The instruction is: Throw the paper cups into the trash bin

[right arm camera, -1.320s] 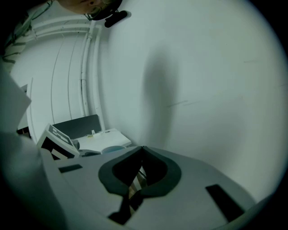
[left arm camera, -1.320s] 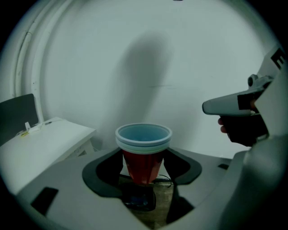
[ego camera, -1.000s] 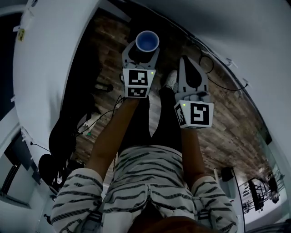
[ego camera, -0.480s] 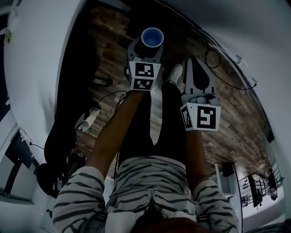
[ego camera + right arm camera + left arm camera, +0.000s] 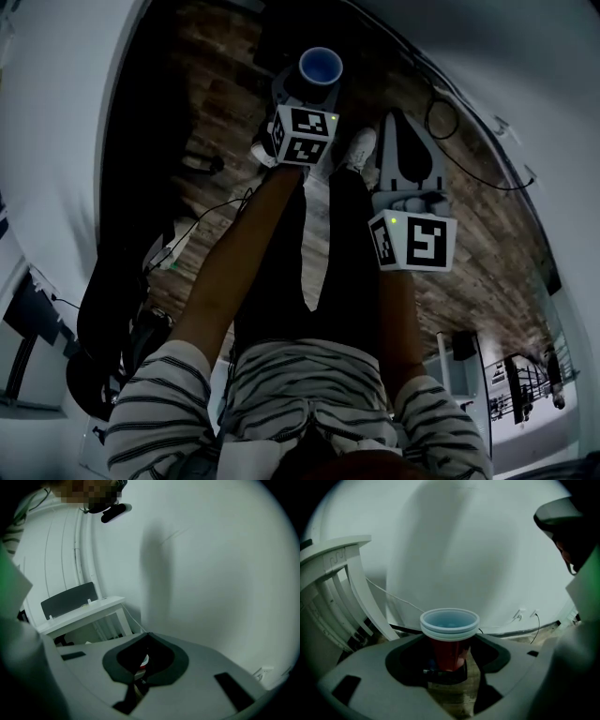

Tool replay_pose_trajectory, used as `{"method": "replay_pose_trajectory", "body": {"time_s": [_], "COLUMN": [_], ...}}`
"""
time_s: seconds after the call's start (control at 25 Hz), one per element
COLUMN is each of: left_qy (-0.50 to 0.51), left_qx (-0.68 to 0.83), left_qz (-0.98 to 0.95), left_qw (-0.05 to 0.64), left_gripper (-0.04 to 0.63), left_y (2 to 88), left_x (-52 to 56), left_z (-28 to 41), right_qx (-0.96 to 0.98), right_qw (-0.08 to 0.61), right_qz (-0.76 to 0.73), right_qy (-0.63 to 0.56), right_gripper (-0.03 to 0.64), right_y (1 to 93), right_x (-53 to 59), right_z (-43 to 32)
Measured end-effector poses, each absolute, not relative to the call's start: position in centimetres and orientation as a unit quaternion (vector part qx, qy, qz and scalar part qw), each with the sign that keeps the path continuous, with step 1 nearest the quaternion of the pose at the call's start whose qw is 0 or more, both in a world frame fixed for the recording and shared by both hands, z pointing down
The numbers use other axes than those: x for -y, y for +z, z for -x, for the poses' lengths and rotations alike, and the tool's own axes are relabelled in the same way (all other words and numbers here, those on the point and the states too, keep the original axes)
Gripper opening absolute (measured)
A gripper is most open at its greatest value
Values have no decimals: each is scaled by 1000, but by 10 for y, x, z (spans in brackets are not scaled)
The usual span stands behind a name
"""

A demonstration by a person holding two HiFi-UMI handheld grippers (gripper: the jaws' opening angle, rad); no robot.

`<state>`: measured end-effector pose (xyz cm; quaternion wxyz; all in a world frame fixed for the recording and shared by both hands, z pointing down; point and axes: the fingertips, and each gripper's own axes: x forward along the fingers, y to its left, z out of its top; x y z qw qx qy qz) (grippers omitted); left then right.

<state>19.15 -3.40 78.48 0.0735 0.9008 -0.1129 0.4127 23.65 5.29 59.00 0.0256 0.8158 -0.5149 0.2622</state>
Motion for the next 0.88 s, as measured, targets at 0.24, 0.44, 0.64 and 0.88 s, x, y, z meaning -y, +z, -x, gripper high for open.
{"method": "replay_pose_trajectory", "body": {"time_s": [0.24,0.44,0.64,0.88], "left_qy": [434,452,471,484], "left_qx": [105,91,81,70], "left_qz": [-891,-883,-875,-869], "left_qw": [76,85,77,74], "left_gripper": [302,302,302,302], "left_y": [827,864,903,941], "left_x": [37,38,38,38], "left_z": [-193,-200,-206,-201], "right_qx": [506,501,495,498], "right_qw": [19,22,23,20], "right_qz": [-817,-816,-815,-812], "right_qy": [277,287,301,305], "right_gripper": [10,9,11,9], "right_y": [613,629,659,687], "right_x": [-55,-60,-64,-60], "right_z": [-238,-240,-240,-232]}}
